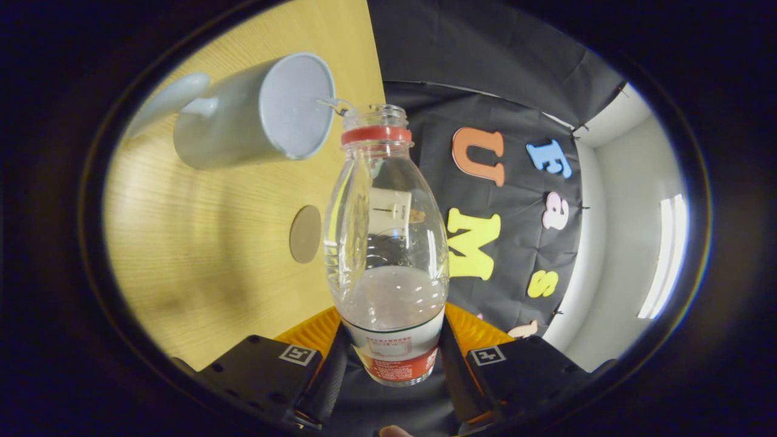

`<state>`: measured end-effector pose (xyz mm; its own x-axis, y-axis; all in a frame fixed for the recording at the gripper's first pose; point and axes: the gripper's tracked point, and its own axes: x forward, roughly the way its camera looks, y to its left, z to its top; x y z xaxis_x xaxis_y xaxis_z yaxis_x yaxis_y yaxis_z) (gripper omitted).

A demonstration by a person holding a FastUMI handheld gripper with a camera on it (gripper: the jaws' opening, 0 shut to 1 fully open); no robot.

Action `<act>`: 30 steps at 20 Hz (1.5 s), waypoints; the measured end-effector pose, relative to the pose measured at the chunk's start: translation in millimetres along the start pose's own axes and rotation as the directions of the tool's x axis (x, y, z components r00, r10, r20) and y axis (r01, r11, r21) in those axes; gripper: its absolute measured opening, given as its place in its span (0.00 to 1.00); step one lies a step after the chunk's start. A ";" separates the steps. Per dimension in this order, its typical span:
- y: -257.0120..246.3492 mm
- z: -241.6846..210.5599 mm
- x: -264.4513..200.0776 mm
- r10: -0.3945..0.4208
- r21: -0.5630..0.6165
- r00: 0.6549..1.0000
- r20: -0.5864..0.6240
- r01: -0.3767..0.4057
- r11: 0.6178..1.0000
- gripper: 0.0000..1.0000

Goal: Take the bottle from table, then pour the juice into the cup, finally place the bottle on the coaster

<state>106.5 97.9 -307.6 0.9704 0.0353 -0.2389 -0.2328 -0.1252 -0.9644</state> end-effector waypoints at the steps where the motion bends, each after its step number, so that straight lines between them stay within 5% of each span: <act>1: 0.0 -0.1 -0.2 0.001 0.000 1.000 0.000 -0.001 1.000 0.77; 30: -27.4 1.9 -4.2 -0.040 -0.108 0.999 0.012 0.041 0.993 0.77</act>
<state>108.7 103.0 -280.4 0.9782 0.0525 -0.2011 -0.1842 -0.2301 -0.9556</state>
